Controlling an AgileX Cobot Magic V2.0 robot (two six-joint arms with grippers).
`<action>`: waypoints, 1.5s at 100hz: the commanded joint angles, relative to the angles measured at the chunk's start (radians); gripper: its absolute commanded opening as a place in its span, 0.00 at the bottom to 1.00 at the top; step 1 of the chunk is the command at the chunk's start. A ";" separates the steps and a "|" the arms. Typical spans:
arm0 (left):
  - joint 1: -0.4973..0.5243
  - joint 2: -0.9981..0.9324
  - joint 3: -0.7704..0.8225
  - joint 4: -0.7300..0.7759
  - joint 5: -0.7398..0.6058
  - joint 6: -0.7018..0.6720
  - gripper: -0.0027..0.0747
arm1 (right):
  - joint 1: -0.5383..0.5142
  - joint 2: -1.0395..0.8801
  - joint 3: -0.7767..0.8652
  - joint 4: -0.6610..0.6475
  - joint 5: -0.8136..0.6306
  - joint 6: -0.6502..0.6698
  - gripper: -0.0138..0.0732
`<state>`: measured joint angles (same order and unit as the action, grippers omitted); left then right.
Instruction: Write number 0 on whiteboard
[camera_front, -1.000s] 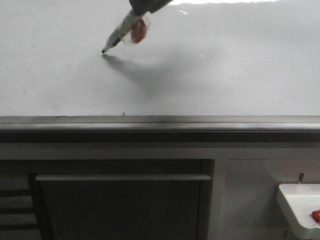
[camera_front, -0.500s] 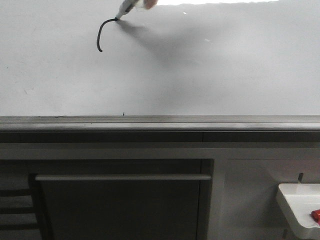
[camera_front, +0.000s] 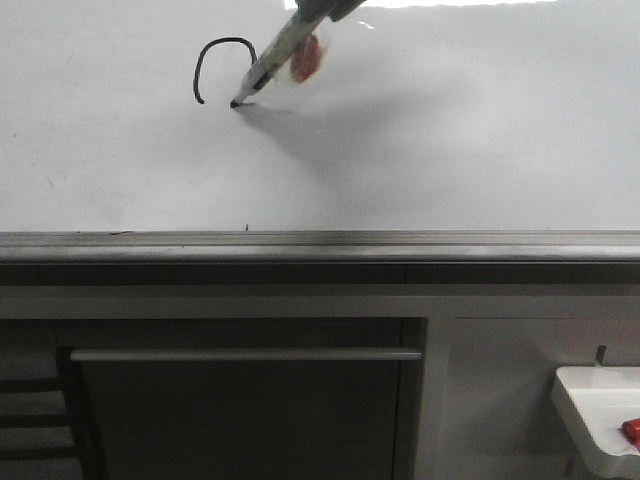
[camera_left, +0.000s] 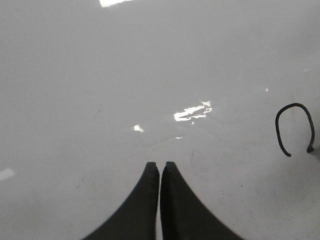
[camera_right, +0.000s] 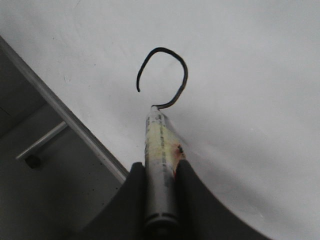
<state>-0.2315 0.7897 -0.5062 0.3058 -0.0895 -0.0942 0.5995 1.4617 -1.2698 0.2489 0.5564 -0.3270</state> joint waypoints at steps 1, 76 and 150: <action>0.001 -0.003 -0.034 -0.012 -0.082 -0.011 0.01 | -0.001 0.012 -0.031 -0.040 -0.101 -0.008 0.08; 0.001 -0.003 -0.034 -0.012 -0.078 -0.011 0.01 | 0.025 0.029 -0.151 -0.044 -0.081 -0.016 0.08; -0.467 0.110 -0.032 0.248 -0.062 -0.011 0.57 | 0.140 -0.062 -0.099 -0.034 0.171 -0.059 0.08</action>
<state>-0.6423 0.8581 -0.5062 0.5315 -0.0817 -0.0963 0.7367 1.4518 -1.3507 0.2110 0.7755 -0.3754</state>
